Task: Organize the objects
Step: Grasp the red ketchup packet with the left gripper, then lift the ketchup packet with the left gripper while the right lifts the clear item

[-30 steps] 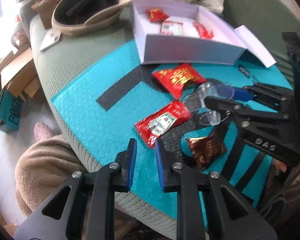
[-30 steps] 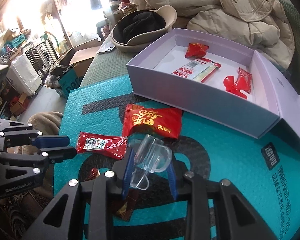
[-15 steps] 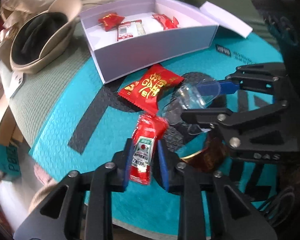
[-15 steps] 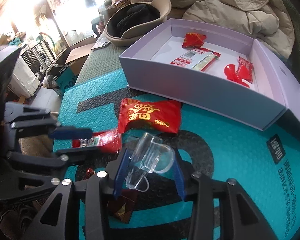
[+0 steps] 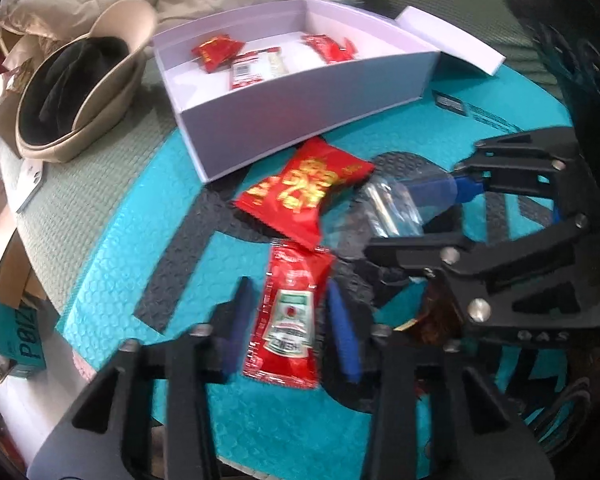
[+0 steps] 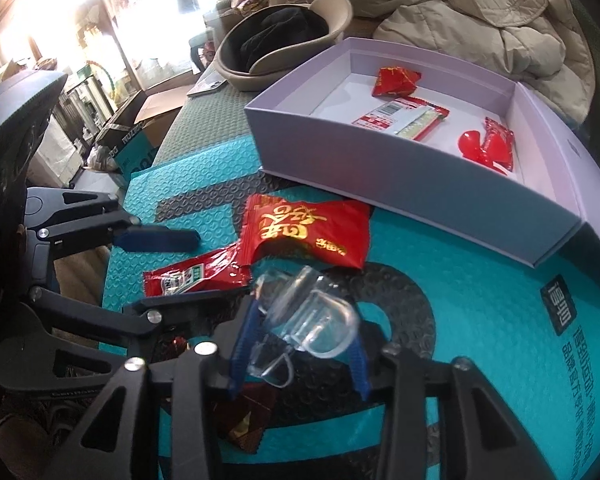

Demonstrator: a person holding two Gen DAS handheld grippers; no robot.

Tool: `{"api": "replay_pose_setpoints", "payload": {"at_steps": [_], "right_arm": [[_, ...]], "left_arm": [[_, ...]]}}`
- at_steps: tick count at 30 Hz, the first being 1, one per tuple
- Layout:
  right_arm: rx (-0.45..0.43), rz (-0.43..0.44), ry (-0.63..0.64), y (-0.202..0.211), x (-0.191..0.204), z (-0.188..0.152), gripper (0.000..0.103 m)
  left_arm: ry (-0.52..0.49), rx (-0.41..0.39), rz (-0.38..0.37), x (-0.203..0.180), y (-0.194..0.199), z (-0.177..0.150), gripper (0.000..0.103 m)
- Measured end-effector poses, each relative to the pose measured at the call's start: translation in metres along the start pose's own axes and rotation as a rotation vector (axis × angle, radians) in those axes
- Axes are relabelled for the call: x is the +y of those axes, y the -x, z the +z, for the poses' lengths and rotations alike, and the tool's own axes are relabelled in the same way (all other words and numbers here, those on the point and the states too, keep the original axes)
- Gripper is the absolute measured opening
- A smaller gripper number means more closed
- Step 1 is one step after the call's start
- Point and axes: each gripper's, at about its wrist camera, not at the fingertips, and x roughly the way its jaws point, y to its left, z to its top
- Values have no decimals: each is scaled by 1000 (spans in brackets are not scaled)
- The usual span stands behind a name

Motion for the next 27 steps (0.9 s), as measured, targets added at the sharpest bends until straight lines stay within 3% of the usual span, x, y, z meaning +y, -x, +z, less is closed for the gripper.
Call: {"api": "replay_pose_setpoints", "payload": {"at_steps": [3,7,20,27], "right_arm": [[-3,1,6,0,1,-1,37],[-18,22,10,5,2,0,37],[-138,61,68,52,23,7,37],[-167,28,91,68,42,16,37]], "left_arm": [[-16,7,3,-5,1,-1,24],[71,9,-48,5,6,1,20],[194,-57,29,14,49,-6,20],[237,-73,6,35,65,-8,20]]}}
